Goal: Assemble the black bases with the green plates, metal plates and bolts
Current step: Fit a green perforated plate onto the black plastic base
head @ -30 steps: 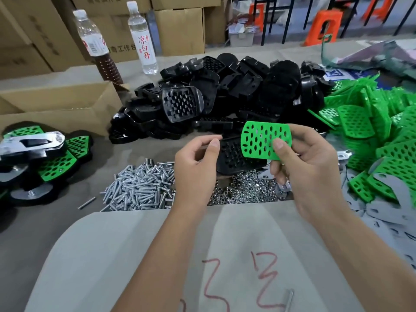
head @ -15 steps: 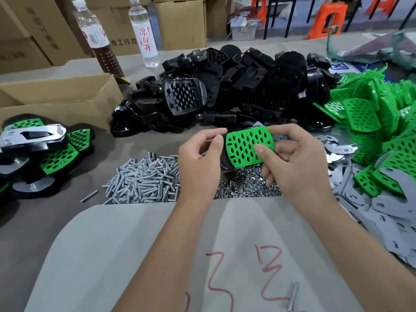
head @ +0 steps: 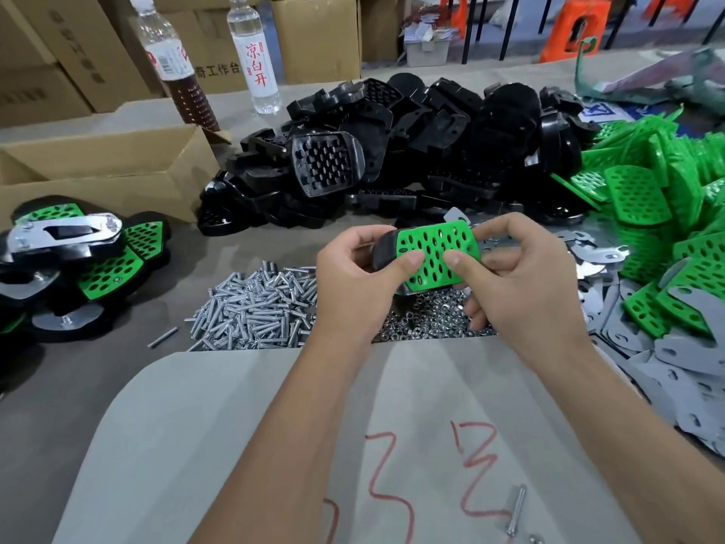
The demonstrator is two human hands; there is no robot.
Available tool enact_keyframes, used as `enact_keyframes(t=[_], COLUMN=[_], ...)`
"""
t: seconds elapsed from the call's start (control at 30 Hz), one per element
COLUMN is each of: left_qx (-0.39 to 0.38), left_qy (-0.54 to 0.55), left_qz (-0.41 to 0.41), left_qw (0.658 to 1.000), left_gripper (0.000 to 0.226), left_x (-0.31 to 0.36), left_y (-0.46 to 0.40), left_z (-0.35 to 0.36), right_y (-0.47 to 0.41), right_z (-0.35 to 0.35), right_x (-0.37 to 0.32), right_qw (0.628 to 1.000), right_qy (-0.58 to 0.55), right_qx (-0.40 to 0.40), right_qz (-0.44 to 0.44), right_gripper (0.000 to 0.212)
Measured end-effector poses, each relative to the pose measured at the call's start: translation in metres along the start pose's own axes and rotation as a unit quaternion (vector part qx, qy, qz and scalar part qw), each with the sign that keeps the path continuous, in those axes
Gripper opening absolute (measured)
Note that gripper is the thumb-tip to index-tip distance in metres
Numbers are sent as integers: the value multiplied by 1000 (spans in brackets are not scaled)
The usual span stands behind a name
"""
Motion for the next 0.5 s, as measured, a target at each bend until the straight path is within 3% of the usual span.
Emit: enact_keyframes(t=[0.13,0.23,0.33,0.43,0.5], left_qx=[-14,-33,-68,-95,-112], left_qy=[29,61,91,99,85], left_qz=[-22,-29,-40,-51,-59], left_qw=[999,997,993,989,988], left_gripper=[30,30,38,46,39], left_x=[-2,-2,-1,0,-1], left_y=[-1,-2,0,2,3], left_z=[1,4,9,15,19], right_y=[-4,-10,-7,-6,-6], right_z=[-21,-11,8,9,9], right_x=[-2,8,1,-5,-3], right_qw=[990,999,975,972,973], right_qy=[110,-11,-137,-150,-154], right_qx=[80,-25,-170,-179,-172], right_qz=[-20,40,48,21,27], right_gripper=[46,49,30,19,19])
Point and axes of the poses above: each hand's wrist, its own y-axis away from the middle knuckle, its own z-axis out of the palm, x = y × z, the point moved 9 cm from there along -y, towards the middle knuckle, and after that the axes turned 6 degrees about z, right-handed, at the moved point
